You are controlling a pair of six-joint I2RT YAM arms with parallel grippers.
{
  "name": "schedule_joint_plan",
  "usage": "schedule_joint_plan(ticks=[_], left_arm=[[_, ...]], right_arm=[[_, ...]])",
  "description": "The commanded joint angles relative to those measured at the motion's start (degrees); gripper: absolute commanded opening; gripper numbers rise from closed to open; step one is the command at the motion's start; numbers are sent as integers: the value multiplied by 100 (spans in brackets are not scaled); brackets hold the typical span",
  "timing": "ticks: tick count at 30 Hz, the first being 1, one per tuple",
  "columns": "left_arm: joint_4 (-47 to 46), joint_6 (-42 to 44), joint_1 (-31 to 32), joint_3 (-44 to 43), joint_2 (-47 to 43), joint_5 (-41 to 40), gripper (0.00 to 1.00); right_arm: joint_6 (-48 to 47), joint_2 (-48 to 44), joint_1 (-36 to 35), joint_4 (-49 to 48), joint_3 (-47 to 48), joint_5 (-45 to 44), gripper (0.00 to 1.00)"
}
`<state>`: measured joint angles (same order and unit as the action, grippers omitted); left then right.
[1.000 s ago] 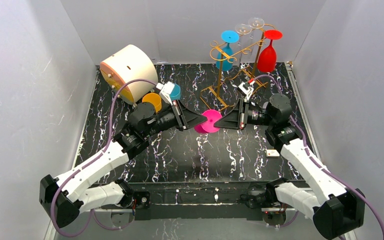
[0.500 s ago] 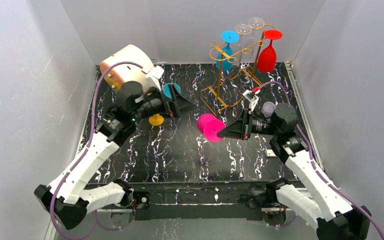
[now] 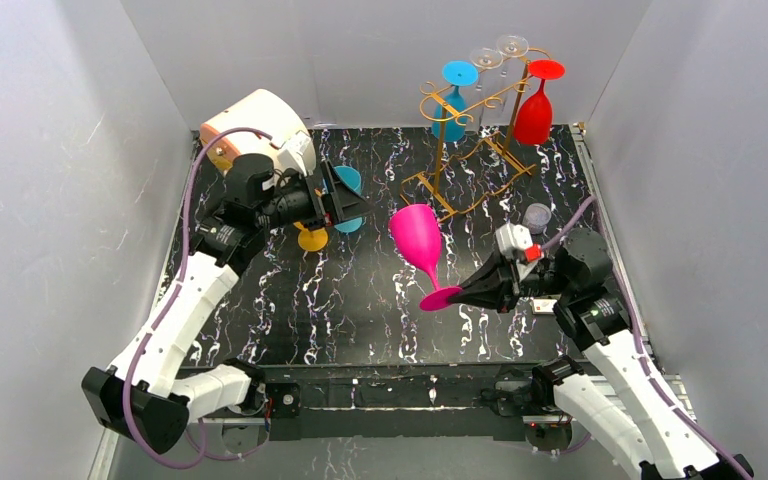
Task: Take the wine glass off the wine glass rack
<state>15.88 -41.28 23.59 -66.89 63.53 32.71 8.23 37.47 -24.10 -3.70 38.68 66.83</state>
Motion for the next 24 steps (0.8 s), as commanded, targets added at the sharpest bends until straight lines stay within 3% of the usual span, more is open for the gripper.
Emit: schedule_joint_plan(ticks=[1, 7, 12, 15, 17, 21, 24], left_arm=[[319, 140, -162, -442, 61, -152, 98], [242, -77, -267, -473, 268, -322, 98], [630, 377, -265, -1459, 928, 4, 98], [770, 475, -268, -1680, 1238, 364, 91], [1338, 992, -265, -2020, 1348, 324, 91], [1558, 1309, -268, -2139, 1420, 793, 88], [882, 916, -268, -1972, 1278, 1336, 84]], right_arm=[[-3112, 33, -29, 763, -66, 497, 1], [-4779, 85, -40, 1303, 20, 449, 1], [-6407, 226, -44, 2505, 490, 401, 1], [-7098, 386, -70, 2750, 664, 864, 1], [-7573, 445, -157, 2937, 752, 753, 1], [-8022, 542, -398, 3110, 965, 413, 1], [-8179, 514, -428, 3109, 944, 431, 1]])
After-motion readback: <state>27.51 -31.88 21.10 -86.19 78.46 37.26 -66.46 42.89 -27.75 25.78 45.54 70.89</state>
